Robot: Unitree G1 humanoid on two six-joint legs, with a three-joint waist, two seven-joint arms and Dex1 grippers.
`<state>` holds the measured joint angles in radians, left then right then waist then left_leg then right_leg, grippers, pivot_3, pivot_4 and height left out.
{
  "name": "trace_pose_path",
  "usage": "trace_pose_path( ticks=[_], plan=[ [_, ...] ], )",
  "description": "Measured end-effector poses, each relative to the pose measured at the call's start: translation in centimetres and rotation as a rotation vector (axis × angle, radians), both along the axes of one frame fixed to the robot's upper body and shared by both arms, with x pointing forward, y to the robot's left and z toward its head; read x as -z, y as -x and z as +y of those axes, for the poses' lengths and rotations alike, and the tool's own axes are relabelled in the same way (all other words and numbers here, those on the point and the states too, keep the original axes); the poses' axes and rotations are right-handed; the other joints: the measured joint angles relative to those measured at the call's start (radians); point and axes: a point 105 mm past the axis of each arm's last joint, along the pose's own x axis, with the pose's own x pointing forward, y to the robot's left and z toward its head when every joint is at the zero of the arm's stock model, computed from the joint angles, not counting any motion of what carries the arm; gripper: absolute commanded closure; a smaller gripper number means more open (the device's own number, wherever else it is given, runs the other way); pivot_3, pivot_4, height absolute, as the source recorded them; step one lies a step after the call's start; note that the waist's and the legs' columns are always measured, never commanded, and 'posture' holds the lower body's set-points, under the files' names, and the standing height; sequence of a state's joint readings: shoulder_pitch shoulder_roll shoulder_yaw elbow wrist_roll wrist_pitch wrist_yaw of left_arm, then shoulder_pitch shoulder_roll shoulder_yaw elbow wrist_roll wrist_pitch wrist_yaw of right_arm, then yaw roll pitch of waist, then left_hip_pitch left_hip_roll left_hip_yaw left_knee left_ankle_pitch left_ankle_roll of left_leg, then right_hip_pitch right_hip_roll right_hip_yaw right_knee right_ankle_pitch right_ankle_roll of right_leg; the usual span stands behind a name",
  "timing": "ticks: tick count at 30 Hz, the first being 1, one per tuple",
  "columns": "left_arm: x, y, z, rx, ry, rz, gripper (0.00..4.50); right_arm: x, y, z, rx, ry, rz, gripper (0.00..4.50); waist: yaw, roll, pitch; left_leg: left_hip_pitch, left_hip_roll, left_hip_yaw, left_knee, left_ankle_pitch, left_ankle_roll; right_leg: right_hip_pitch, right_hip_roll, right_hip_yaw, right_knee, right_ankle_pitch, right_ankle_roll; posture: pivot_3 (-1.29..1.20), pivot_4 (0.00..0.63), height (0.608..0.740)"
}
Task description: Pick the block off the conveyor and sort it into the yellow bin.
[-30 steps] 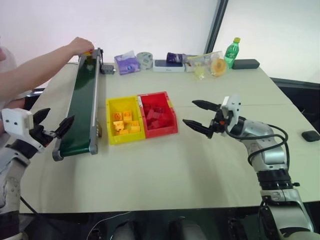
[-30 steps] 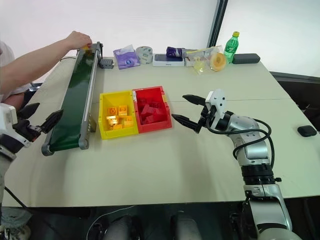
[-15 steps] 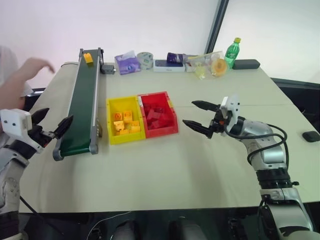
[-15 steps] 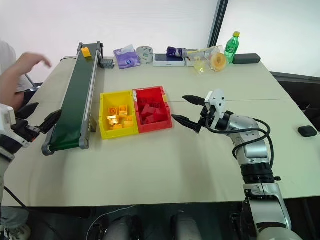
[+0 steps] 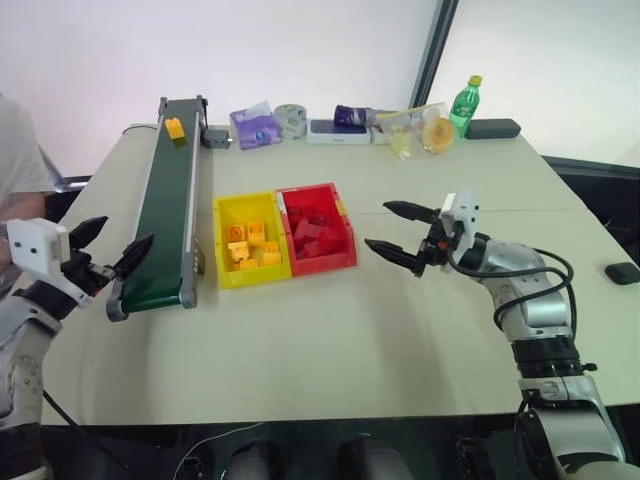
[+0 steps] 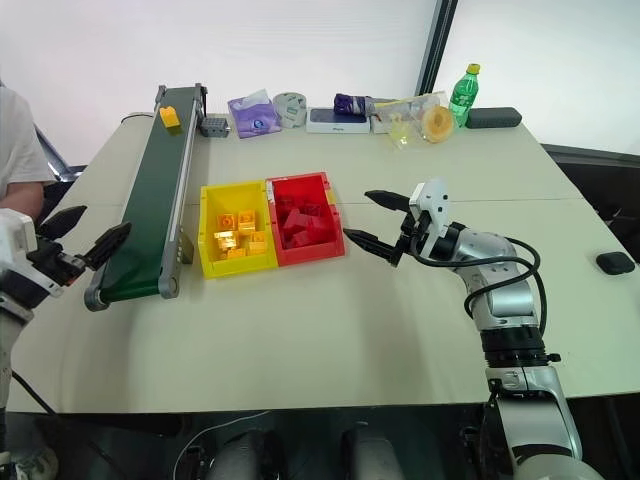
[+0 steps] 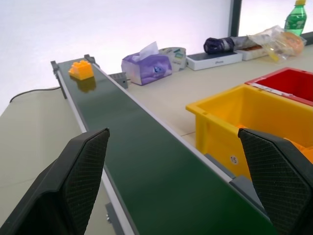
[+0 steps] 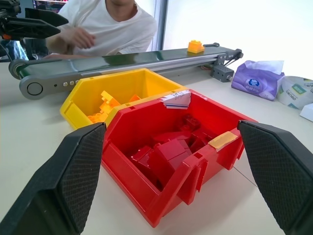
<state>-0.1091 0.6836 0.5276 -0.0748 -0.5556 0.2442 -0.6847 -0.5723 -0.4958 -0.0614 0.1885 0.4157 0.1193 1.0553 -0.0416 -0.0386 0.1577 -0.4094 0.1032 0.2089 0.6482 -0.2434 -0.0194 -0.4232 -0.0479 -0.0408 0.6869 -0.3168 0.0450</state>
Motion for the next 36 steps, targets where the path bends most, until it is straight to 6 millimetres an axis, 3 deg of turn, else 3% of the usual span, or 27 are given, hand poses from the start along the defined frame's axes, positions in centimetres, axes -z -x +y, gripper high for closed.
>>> trace_pose_path(
  ticks=[5,12,17,21,32,36],
  plan=[
    [0.1,-0.2,0.1,-0.034,-0.015,0.008,0.04,0.0,0.0,0.0,0.003,-0.001,0.0,0.0,-0.001,0.0,0.0,0.0,0.0,0.0,0.0,0.0,0.0,0.0,0.0,0.0,0.0,0.0,0.0,0.0,0.15,0.74],
    [-1.6,-0.6,2.9,-0.232,-0.032,-0.042,0.04,0.0,-0.1,0.0,0.006,-0.004,0.001,0.0,-0.001,0.0,0.0,0.0,0.0,0.0,0.0,0.0,0.0,0.0,0.0,0.0,0.0,0.0,0.0,0.0,0.15,0.74],
    [0.1,-0.3,3.3,-0.238,-0.018,0.055,0.04,0.0,0.0,0.2,0.001,-0.01,0.002,0.0,-0.001,0.0,0.0,0.0,0.0,0.0,0.0,0.0,0.0,0.0,0.0,0.0,0.0,0.0,0.0,0.0,0.15,0.74],
    [1.1,0.0,3.0,-0.205,0.022,0.11,0.04,0.0,0.0,0.2,0.0,-0.009,0.002,0.0,0.0,0.0,0.0,0.0,0.0,0.0,0.0,0.0,0.0,0.0,0.0,0.0,0.0,0.0,0.0,0.0,0.15,0.74],
    [0.7,-0.1,2.4,-0.179,0.058,0.1,0.04,0.1,0.0,0.3,-0.003,-0.009,0.003,0.0,-0.001,0.0,0.0,0.0,0.0,0.0,0.0,0.0,0.0,0.0,0.0,0.0,0.0,0.0,0.0,0.0,0.15,0.74],
    [-0.7,-0.7,2.0,-0.219,0.08,0.053,0.04,0.1,0.0,0.4,-0.004,-0.01,0.003,0.0,0.003,0.0,0.0,0.0,0.0,0.0,0.0,0.0,0.0,0.0,-0.001,0.0,0.0,0.0,0.0,0.0,0.15,0.74]
  ],
)
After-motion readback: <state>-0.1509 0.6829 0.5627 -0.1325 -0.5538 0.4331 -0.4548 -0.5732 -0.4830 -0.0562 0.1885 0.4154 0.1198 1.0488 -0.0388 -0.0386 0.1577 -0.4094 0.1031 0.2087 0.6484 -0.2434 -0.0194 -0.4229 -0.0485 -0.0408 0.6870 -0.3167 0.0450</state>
